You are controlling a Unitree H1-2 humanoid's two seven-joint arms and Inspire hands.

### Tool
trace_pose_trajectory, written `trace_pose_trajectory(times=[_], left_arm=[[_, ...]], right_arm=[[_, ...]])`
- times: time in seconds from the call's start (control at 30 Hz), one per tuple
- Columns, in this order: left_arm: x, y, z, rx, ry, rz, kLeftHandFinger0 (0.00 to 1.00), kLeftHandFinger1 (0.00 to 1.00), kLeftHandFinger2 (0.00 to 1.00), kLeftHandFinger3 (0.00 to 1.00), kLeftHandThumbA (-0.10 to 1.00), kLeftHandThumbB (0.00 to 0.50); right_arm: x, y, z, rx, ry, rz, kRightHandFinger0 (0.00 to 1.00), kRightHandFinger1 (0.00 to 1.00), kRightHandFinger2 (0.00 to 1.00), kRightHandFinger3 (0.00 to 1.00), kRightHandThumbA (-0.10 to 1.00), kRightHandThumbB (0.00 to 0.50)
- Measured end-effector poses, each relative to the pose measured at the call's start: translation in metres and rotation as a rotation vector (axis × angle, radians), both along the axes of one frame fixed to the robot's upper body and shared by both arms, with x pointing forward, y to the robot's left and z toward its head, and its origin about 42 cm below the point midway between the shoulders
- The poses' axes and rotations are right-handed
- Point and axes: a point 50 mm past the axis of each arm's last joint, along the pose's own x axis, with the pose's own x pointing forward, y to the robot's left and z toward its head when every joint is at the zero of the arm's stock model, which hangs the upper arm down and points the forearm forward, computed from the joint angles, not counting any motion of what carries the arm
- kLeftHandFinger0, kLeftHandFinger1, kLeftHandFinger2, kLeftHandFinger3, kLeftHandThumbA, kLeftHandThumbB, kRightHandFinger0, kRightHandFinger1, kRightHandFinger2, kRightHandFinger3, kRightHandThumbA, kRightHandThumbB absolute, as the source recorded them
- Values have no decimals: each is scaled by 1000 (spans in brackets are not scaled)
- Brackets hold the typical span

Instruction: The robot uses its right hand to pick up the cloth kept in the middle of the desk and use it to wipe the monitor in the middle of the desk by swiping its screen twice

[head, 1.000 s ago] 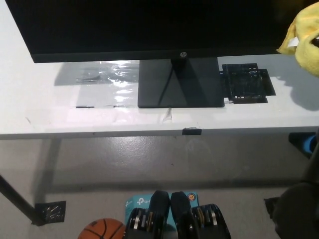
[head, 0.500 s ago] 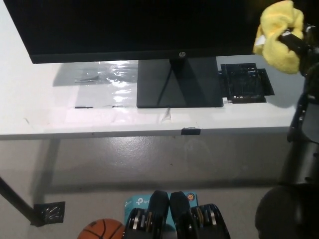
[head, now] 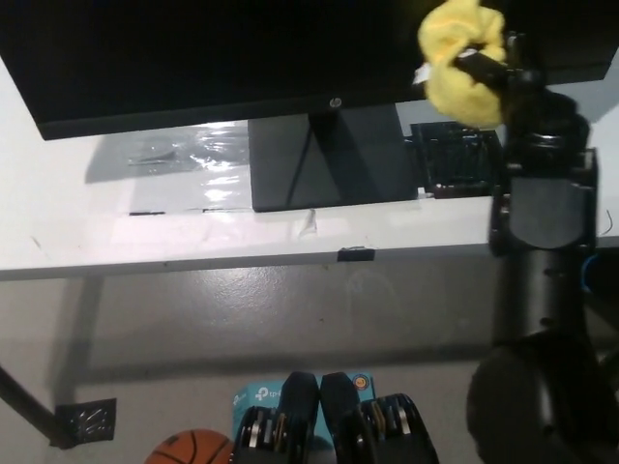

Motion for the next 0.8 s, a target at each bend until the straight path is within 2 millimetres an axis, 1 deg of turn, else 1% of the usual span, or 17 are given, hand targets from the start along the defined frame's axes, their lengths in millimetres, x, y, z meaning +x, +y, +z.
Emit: trace_pose_trajectory(times=[0.03, 0.1, 0.17, 0.2, 0.23, 0.27, 0.3, 0.33, 0.37, 0.4, 0.47, 0.53, 0.6, 0.63, 0.67, 0.77, 0.8], left_arm=[[0, 0, 0, 0, 1, 0, 578, 578, 717, 924, 138, 18], [0, -1, 0, 0, 1, -2, 594, 589, 729, 931, 135, 18], [0, -1, 0, 1, 2, -3, 597, 589, 729, 931, 134, 19], [1, -2, 1, 1, 1, -5, 588, 584, 725, 925, 128, 17], [1, -2, 1, 2, 0, -6, 587, 584, 725, 924, 127, 17], [1, -2, 1, 2, 0, -7, 562, 566, 702, 909, 110, 22], [1, -3, 1, 2, 1, -9, 558, 563, 699, 906, 107, 22], [1, -3, 0, 2, 2, -9, 560, 568, 703, 916, 103, 22], [1, -3, 0, 2, 5, -10, 559, 567, 701, 919, 103, 22], [1, -3, -1, 2, 6, -10, 572, 576, 704, 927, 113, 23], [1, -3, -2, 2, 9, -13, 567, 569, 697, 918, 124, 28], [2, -4, -2, 2, 8, -14, 552, 559, 687, 909, 152, 26], [3, -4, -2, 3, 6, -16, 552, 560, 686, 909, 158, 27], [3, -4, -2, 3, 7, -16, 559, 565, 691, 913, 164, 21], [3, -4, -2, 2, 7, -17, 569, 572, 697, 917, 133, 22], [2, -4, -2, 2, 7, -17, 563, 564, 690, 918, 132, 26], [2, -4, -2, 2, 9, -16, 560, 561, 691, 918, 131, 25]], right_arm=[[0, 7, 0, 1, 1, 8, 0, 0, 193, 51, -100, 54], [-2, 24, 0, 3, 0, 35, 0, 0, 207, 81, -100, 76], [-4, 40, -1, 14, -2, 58, 0, 0, 206, 78, -100, 65], [-5, 46, -1, 21, -1, 65, 0, 0, 218, 63, -100, 41], [-7, 53, -2, 25, 0, 74, 0, 0, 220, 62, -100, 41], [-8, 60, -2, 28, 1, 85, 0, 0, 237, 128, -100, 74], [-9, 67, -2, 26, 0, 97, 0, 0, 245, 153, -100, 81], [-10, 72, -2, 31, -1, 104, 0, 0, 283, 217, -100, 120], [-12, 78, -2, 35, -2, 111, 0, 0, 281, 217, -100, 129], [-13, 83, -2, 37, -4, 118, 0, 0, 274, 210, -100, 123], [-17, 98, -1, 41, -8, 147, 0, 0, 275, 334, -100, 96], [-20, 111, 0, 49, -11, 172, 0, 0, 266, 376, -100, 103], [-25, 126, 0, 69, -11, 199, 0, 0, 265, 376, -100, 103], [-27, 132, 1, 78, -11, 211, 0, 0, 247, 251, -100, 71], [-29, 137, 1, 87, -11, 219, 0, 3, 281, 179, -100, 66], [-32, 146, 2, 99, -14, 236, 0, 0, 325, 181, -100, 66], [-33, 148, 2, 102, -15, 240, 0, 16, 371, 272, -100, 91]])
